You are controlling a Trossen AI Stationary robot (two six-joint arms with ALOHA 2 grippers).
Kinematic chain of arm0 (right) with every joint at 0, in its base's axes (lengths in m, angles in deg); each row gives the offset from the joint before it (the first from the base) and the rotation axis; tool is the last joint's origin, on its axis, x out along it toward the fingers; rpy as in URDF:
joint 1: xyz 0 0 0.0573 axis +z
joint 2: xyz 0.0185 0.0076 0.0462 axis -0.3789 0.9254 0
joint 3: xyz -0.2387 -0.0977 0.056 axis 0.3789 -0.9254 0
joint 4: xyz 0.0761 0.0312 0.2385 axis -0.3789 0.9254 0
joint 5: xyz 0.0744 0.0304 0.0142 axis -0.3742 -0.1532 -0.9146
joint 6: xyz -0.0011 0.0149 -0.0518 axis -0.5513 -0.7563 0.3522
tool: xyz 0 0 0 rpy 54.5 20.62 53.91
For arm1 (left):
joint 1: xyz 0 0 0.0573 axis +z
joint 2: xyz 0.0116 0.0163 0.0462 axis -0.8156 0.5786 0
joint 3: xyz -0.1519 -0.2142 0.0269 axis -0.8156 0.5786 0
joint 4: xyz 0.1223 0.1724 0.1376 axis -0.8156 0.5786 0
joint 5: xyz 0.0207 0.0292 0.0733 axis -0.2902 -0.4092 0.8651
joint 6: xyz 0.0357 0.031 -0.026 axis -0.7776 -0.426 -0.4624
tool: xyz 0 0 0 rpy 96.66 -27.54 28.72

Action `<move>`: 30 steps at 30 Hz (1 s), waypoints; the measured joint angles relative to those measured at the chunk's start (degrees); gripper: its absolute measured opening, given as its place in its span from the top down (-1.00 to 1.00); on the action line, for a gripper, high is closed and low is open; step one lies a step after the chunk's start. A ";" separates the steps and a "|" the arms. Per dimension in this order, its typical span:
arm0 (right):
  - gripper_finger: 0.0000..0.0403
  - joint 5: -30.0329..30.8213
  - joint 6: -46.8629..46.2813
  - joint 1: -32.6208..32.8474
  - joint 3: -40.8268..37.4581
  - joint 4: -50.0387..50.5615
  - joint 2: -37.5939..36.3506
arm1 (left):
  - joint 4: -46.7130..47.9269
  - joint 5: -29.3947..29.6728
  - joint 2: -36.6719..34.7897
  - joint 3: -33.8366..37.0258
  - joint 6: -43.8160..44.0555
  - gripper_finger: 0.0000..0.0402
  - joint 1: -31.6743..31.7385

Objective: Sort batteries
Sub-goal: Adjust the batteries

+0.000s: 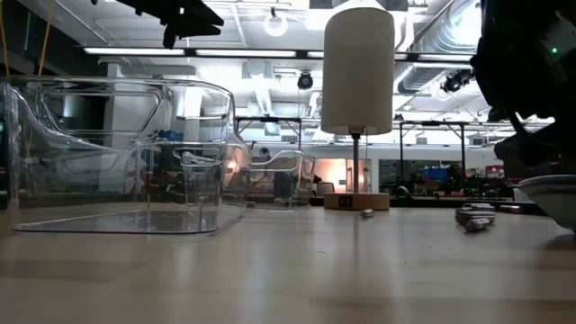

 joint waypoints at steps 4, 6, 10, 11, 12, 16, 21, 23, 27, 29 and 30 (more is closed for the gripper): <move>0.47 -5.83 0.53 0.45 -0.86 -1.45 0.00 | 0.01 0.00 0.00 0.00 0.02 0.47 0.00; 0.47 -8.01 1.27 1.56 -1.57 -2.62 0.00 | 0.00 -0.02 0.00 0.00 0.04 0.47 0.00; 0.47 -15.11 1.66 4.91 -3.56 -4.07 0.02 | 0.01 -0.02 0.00 0.00 0.04 0.47 0.00; 0.47 -16.60 1.04 5.96 -3.88 -4.04 0.02 | -0.02 -0.02 0.00 0.00 0.04 0.47 0.00; 0.47 -17.80 -0.09 7.05 -4.15 -4.02 0.02 | 0.00 -0.02 0.00 0.00 0.03 0.47 0.00; 0.47 -20.84 -3.28 10.23 -5.30 -8.25 0.02 | -0.02 -0.02 0.00 0.00 0.00 0.47 0.00; 0.47 -19.63 -8.49 11.84 -8.05 -20.14 0.00 | -0.02 -0.02 0.00 0.00 0.00 0.47 0.00; 0.47 -18.90 -10.38 11.73 -8.56 -21.12 -0.22 | -0.02 -0.02 0.00 0.00 -0.02 0.47 0.00; 0.47 -13.25 -10.26 9.97 -7.94 -16.99 0.01 | -0.08 -0.02 0.00 0.00 0.00 0.47 0.00; 0.47 -9.01 -9.24 9.04 -7.23 -15.15 0.07 | -0.07 -0.02 0.00 0.00 0.00 0.47 0.00; 0.47 -7.67 -8.87 8.54 -6.68 -14.75 0.07 | -0.10 -0.02 0.00 0.00 0.02 0.47 0.00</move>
